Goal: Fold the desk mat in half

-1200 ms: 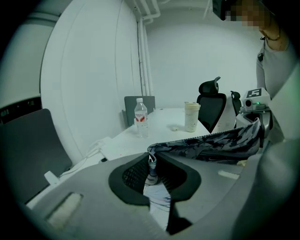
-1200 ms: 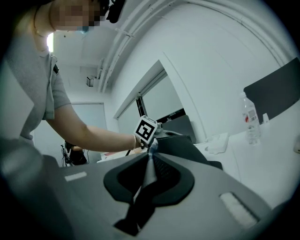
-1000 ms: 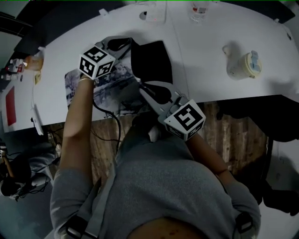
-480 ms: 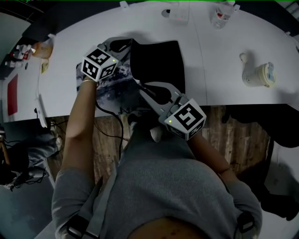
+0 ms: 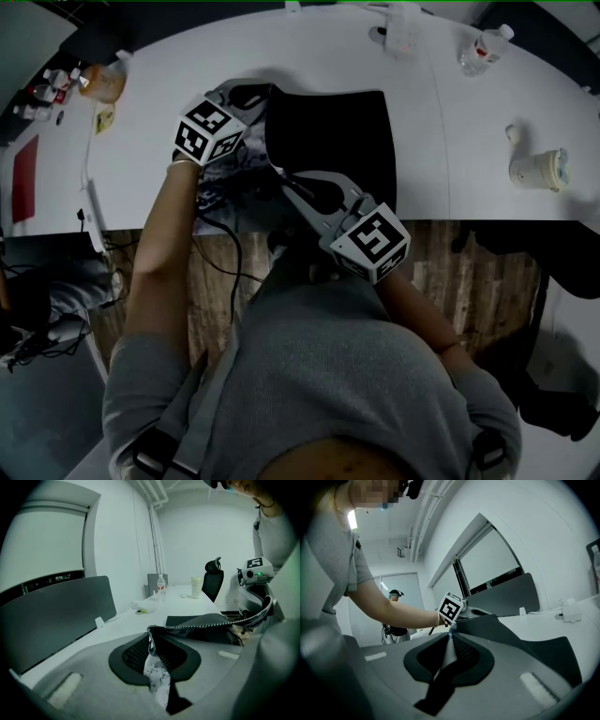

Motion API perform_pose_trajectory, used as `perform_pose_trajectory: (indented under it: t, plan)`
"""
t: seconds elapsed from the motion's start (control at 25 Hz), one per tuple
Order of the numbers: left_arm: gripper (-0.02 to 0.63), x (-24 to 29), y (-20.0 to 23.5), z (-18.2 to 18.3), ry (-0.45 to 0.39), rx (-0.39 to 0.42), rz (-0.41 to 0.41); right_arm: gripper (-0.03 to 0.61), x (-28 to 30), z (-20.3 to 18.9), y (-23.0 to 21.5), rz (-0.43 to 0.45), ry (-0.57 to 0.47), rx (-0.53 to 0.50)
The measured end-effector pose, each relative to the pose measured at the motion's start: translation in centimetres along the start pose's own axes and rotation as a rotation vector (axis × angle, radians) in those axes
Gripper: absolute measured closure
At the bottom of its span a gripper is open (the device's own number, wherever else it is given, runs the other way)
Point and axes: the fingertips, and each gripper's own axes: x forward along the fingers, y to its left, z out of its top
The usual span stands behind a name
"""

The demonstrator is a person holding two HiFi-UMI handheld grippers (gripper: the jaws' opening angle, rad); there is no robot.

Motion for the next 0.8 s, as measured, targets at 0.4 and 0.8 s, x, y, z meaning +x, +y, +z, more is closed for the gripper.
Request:
perform_pose_trajectory:
  t: [0.4, 0.8]
  plan:
    - [0.561, -3.7, 2.8, -5.1, 0.020, -0.022, -0.007, 0.547, 6.0, -1.5, 2.7, 0.015, 0.073, -0.012]
    - [0.569, -6.2, 5.4, -8.4, 0.043, 0.029, -0.005, 0.548, 11.2, -2.5, 4.8, 0.048, 0.114, -0.032]
